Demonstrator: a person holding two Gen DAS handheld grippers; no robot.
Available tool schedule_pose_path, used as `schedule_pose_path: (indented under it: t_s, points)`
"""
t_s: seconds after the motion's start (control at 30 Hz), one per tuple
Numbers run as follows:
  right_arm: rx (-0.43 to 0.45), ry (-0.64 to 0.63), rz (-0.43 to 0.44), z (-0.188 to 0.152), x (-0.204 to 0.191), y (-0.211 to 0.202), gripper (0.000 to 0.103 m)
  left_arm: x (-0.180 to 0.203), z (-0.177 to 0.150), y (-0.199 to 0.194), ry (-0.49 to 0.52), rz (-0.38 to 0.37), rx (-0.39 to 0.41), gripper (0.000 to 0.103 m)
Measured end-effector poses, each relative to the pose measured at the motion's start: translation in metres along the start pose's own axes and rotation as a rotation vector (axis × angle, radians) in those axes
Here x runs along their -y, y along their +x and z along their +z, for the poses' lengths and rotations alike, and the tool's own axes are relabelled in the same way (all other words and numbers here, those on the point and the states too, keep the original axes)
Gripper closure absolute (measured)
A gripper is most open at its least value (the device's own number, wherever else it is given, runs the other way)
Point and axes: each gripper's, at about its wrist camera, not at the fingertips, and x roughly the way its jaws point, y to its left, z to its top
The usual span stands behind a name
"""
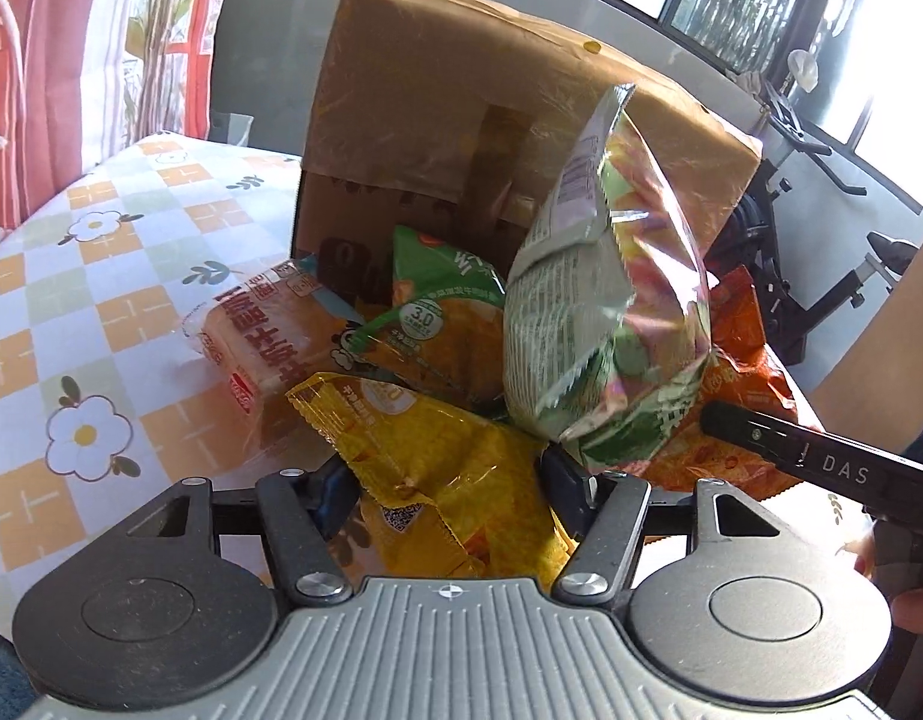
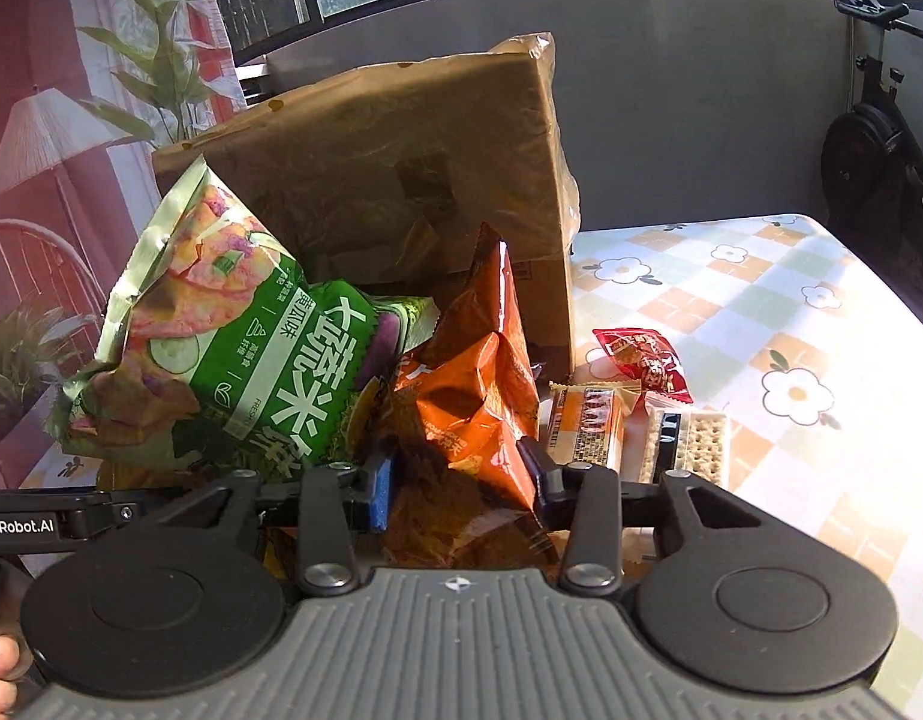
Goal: Organize snacks
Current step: 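Lift the yellow bag with the left gripper while right gripper lifts the orange bag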
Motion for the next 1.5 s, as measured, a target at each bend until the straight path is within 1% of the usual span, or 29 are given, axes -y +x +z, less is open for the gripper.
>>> schedule_pose_path:
  t_s: [0.17,0.27,0.37,0.5,0.63,0.67,0.8,0.87,0.93,0.97,1.0,1.1,1.2,1.3,1.5]
  points:
    - [0.002,-0.005,-0.018,-0.005,-0.007,-0.004,0.062,-0.005,0.003,-0.016,0.005,0.094,0.057,0.039]
    - [0.001,-0.023,-0.016,-0.012,-0.005,-0.003,0.062,-0.008,0.002,-0.016,-0.003,0.113,0.056,0.039]
    - [0.0,-0.028,-0.002,-0.016,-0.004,-0.001,0.061,-0.012,0.001,-0.013,-0.014,0.112,0.029,0.039]
    - [0.0,-0.032,0.008,-0.021,-0.002,0.001,0.052,-0.017,-0.001,-0.011,-0.034,0.103,0.015,0.036]
    - [-0.008,-0.042,0.019,-0.024,-0.003,0.004,0.038,-0.023,-0.003,-0.01,-0.063,0.103,0.01,0.035]
    - [-0.004,-0.043,0.027,-0.026,-0.003,0.004,0.033,-0.024,-0.004,-0.01,-0.068,0.103,0.01,0.035]
    - [0.035,-0.04,0.042,-0.03,-0.002,0.003,0.024,-0.025,-0.005,-0.007,-0.075,0.103,0.011,0.034]
    - [0.041,-0.04,0.033,-0.031,-0.002,0.003,0.014,-0.025,-0.006,-0.008,-0.075,0.102,0.015,0.033]
    - [0.05,-0.038,0.039,-0.03,-0.003,0.003,0.013,-0.024,-0.006,-0.007,-0.066,0.112,0.011,0.028]
    - [0.049,-0.035,0.043,-0.03,-0.002,0.004,0.013,-0.023,-0.006,-0.006,-0.062,0.119,0.005,0.023]
    - [0.046,-0.032,0.043,-0.029,-0.002,0.006,0.012,-0.022,-0.007,-0.006,-0.059,0.122,0.001,0.02]
    - [0.03,-0.001,0.045,-0.024,0.005,0.012,0.012,-0.021,-0.006,-0.006,-0.049,0.114,-0.005,0.017]
    - [0.046,0.039,0.055,-0.021,0.016,0.017,0.012,-0.019,-0.006,-0.003,-0.033,0.129,-0.02,0.015]
    - [0.053,0.047,0.049,-0.019,0.024,0.022,0.014,-0.023,-0.006,-0.002,-0.051,0.111,-0.029,0.015]
    - [0.017,0.055,0.093,-0.021,0.029,0.033,0.014,-0.024,-0.008,0.003,-0.049,0.085,-0.038,0.015]
